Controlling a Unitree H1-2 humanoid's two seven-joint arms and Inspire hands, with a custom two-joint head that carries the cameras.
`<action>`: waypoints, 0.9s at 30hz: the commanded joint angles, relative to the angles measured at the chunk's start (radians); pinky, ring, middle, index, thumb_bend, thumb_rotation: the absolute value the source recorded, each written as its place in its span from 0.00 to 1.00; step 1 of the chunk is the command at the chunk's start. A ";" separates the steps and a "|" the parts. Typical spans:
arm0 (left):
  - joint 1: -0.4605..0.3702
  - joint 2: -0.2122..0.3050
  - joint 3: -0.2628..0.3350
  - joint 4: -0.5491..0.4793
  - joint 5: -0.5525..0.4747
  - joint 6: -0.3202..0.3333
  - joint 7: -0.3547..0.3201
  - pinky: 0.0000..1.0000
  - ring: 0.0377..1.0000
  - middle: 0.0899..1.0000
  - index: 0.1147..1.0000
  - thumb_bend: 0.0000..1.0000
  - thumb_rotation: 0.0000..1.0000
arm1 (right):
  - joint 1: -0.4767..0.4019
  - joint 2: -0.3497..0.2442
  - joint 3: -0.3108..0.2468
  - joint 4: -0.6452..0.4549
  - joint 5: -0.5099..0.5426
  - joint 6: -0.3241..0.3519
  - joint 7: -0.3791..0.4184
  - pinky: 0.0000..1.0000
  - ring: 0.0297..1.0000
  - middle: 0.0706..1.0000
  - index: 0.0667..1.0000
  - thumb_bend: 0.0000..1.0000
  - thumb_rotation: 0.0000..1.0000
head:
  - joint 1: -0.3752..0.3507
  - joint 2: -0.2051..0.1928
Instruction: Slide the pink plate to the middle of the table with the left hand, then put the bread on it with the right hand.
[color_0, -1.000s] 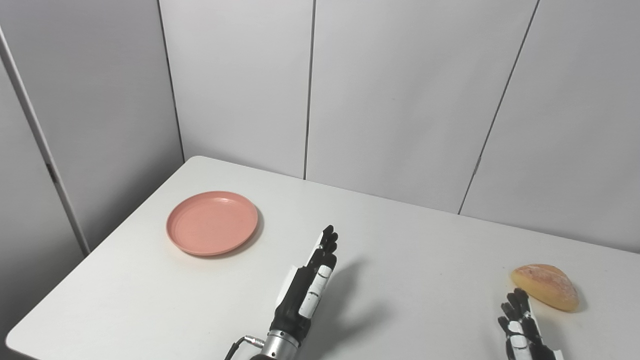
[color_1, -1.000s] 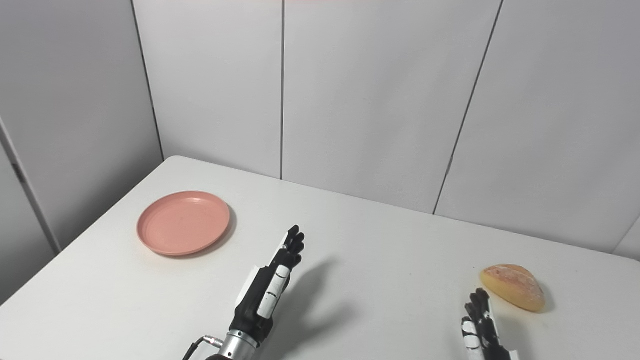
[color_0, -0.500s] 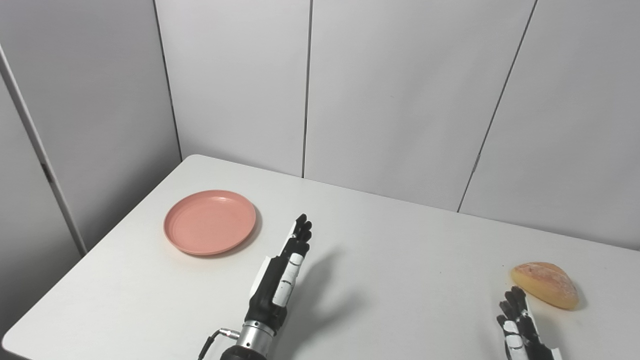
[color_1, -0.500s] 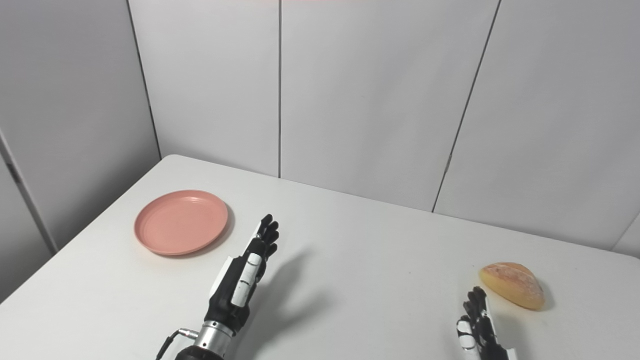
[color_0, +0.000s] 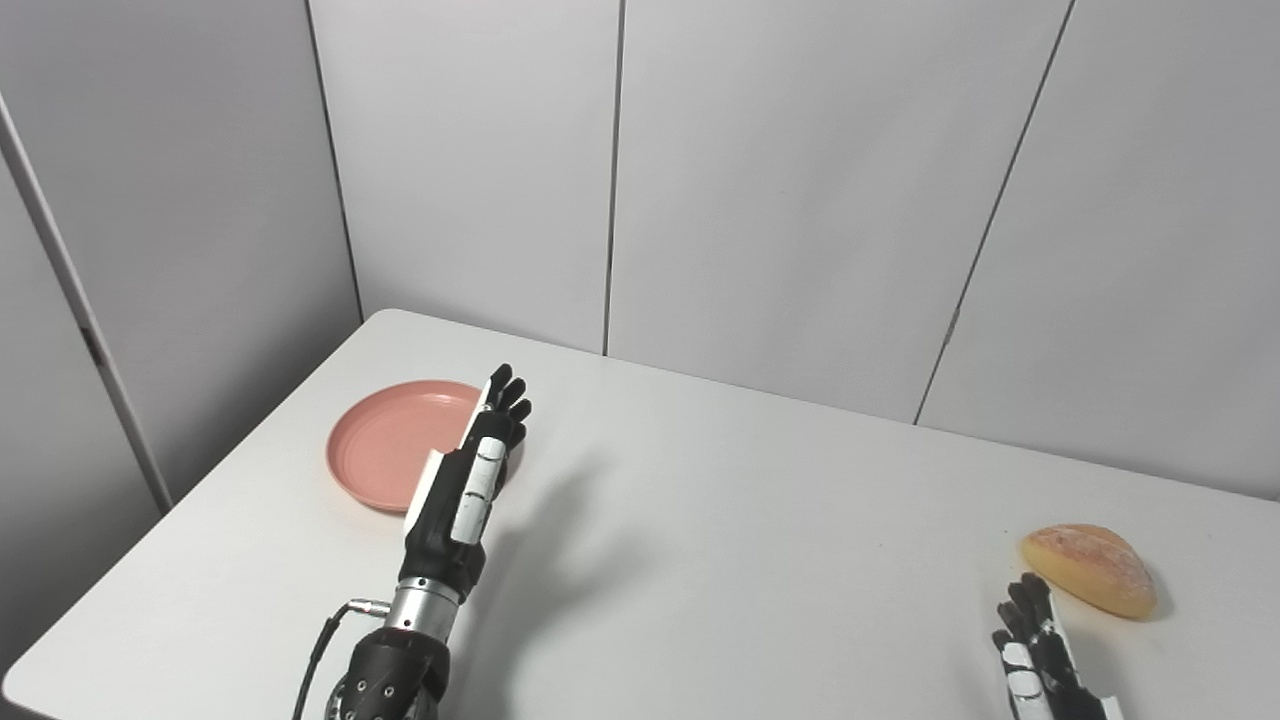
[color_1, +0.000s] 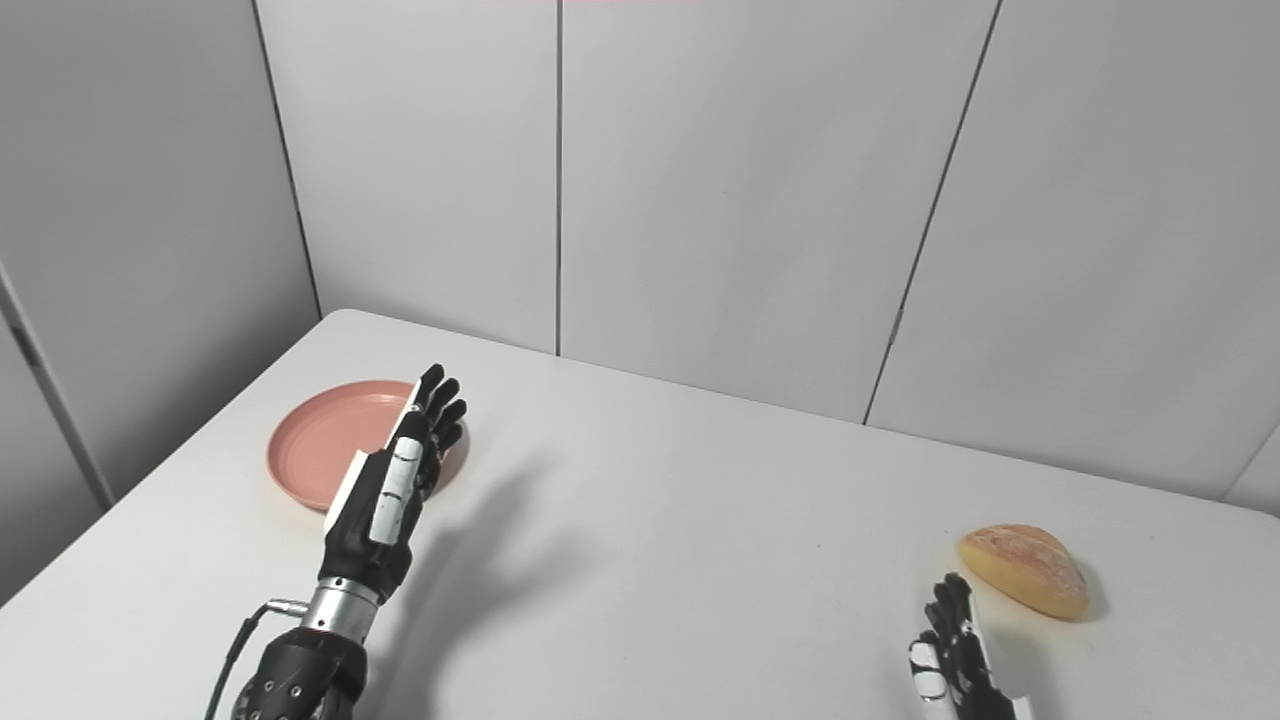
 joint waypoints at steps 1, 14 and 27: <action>-0.050 0.022 0.018 -0.013 -0.017 -0.040 0.001 0.98 0.97 0.98 0.98 0.73 1.00 | 0.022 0.005 -0.002 0.024 0.002 -0.054 -0.003 1.00 1.00 1.00 1.00 0.40 0.82 | 0.000 0.001; -0.074 0.065 0.116 -0.010 -0.036 -0.010 0.048 0.95 0.93 0.95 0.95 0.75 1.00 | 0.026 -0.009 -0.008 0.052 0.019 -0.093 0.013 1.00 1.00 1.00 1.00 0.45 0.82 | 0.027 -0.026; -0.110 0.119 0.195 0.091 -0.034 -0.068 0.092 0.86 0.87 0.87 0.88 0.76 1.00 | 0.022 -0.026 -0.008 0.073 0.014 -0.117 0.023 1.00 1.00 1.00 1.00 0.41 0.87 | 0.039 -0.035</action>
